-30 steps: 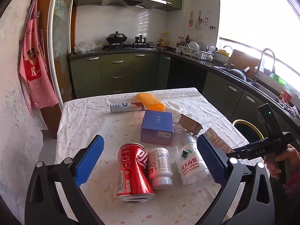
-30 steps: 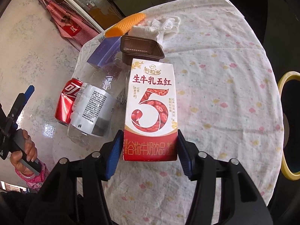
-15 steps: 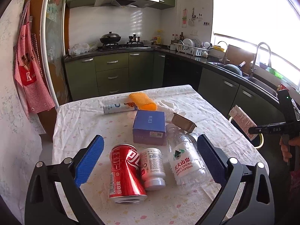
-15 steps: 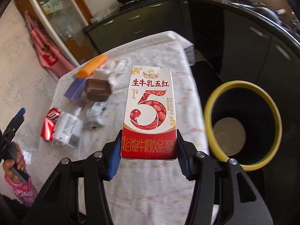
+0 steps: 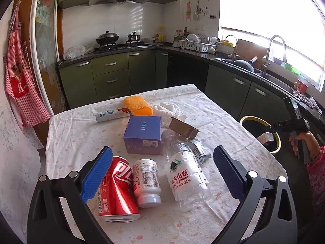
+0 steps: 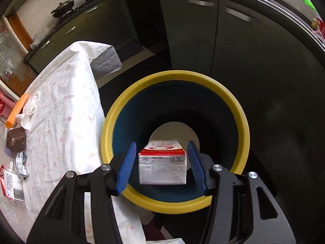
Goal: Collect trash
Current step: 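Carry the milk carton over the bin and release it with the right gripper, then grasp the clear water bottle with the left gripper and lift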
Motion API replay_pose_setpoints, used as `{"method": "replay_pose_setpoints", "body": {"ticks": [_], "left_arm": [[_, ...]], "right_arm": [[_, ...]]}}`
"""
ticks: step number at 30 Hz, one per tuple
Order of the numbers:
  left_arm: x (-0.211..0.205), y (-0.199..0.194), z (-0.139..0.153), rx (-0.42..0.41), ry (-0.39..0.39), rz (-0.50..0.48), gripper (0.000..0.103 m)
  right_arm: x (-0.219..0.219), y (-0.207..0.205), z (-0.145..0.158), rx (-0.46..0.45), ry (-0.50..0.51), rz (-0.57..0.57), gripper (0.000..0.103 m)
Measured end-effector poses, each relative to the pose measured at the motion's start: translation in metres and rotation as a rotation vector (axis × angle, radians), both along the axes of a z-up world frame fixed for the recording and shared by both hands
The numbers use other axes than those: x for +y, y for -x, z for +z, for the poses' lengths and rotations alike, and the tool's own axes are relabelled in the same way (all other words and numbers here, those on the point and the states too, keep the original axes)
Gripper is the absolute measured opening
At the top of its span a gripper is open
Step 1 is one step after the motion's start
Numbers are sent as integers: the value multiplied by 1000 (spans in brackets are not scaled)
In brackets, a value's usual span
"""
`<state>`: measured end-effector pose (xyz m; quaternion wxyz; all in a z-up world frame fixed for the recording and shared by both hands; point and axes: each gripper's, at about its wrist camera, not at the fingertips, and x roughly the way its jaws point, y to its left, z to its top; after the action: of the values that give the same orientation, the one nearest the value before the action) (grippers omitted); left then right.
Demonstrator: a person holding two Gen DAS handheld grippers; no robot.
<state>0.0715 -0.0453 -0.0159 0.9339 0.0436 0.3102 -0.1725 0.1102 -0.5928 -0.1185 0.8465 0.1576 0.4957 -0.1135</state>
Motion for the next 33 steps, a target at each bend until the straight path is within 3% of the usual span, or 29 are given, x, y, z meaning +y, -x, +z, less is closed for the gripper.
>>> {"method": "replay_pose_setpoints", "body": {"ticks": [12,22,29,33], "left_arm": [[-48,-8,-30,94,-54,-112,98],[-67,-50,-58,258,-75,-87,97],[-74,-71,-79,355,-113,-63,81],[-75,-78,-90,388,-128,-49,79]], "right_arm": [[20,29,15,-72,-4,55,55],[41,36,21,-87,-9,107,56],[48,30,18,-79,-21,133,56],[50,26,16,-74,-26,149,56]]}}
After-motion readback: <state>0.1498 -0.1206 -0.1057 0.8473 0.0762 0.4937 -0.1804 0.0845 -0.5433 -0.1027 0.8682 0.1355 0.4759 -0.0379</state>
